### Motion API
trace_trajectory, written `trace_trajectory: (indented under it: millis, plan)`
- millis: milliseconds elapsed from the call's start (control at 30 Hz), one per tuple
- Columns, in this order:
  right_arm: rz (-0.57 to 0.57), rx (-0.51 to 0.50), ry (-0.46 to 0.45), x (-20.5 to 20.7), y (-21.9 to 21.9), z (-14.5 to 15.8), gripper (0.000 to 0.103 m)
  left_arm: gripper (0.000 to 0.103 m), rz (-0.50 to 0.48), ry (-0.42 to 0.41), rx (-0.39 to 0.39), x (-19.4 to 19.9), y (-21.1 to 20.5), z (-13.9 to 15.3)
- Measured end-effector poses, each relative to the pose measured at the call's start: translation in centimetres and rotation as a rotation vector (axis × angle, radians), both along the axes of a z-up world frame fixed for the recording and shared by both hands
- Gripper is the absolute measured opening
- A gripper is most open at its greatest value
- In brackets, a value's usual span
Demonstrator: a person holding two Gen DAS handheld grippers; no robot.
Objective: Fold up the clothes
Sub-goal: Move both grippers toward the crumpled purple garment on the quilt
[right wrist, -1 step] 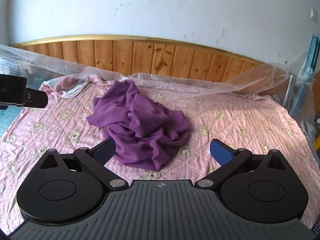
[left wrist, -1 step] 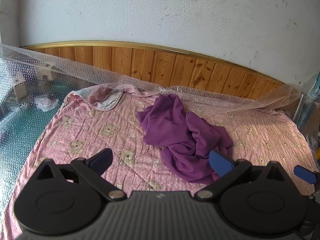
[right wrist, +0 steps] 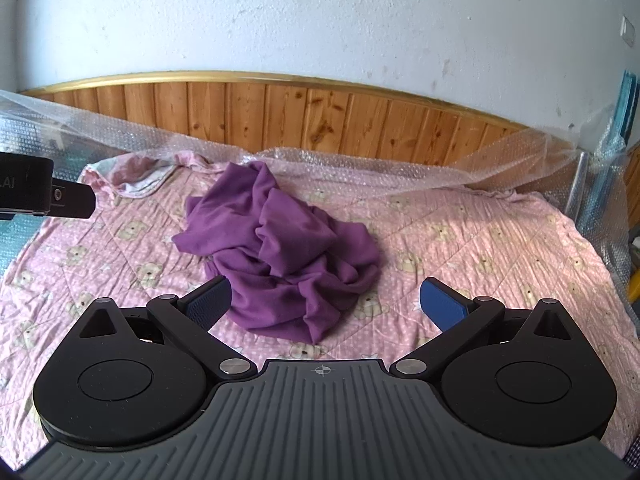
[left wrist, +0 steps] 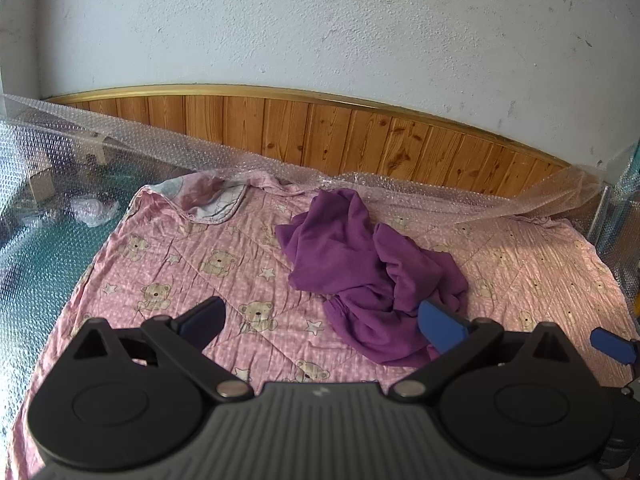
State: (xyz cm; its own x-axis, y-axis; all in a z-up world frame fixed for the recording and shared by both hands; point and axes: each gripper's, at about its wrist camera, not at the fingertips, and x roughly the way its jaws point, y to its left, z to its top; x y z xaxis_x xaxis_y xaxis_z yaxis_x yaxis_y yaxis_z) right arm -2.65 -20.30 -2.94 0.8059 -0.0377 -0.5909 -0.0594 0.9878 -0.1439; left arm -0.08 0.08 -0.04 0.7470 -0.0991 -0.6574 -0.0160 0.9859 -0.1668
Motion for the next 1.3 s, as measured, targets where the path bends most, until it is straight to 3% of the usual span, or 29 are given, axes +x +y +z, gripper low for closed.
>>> trace_trajectory:
  millis: [167,600,1167,1300]
  plan:
    - [-0.02,0.009,0.023,0.0,-0.1,0.1,0.101,0.103,-0.02,0.01,0.022,-0.1,1.4,-0.2]
    - [-0.036,0.077,0.085,-0.4,-0.3,-0.5,0.101,0.103,-0.07,0.034,0.137,-1.6,-1.1,-1.3]
    - [-0.052,0.079,0.093,-0.9,-0.8,-0.9,0.101,0.103,-0.123,0.047,0.186,-2.2,-2.0,-2.1]
    - [-0.05,0.083,0.091,-1.0,-0.7,-0.9,0.101,0.097,-0.128,0.052,0.184,-2.2,-2.0,-2.3]
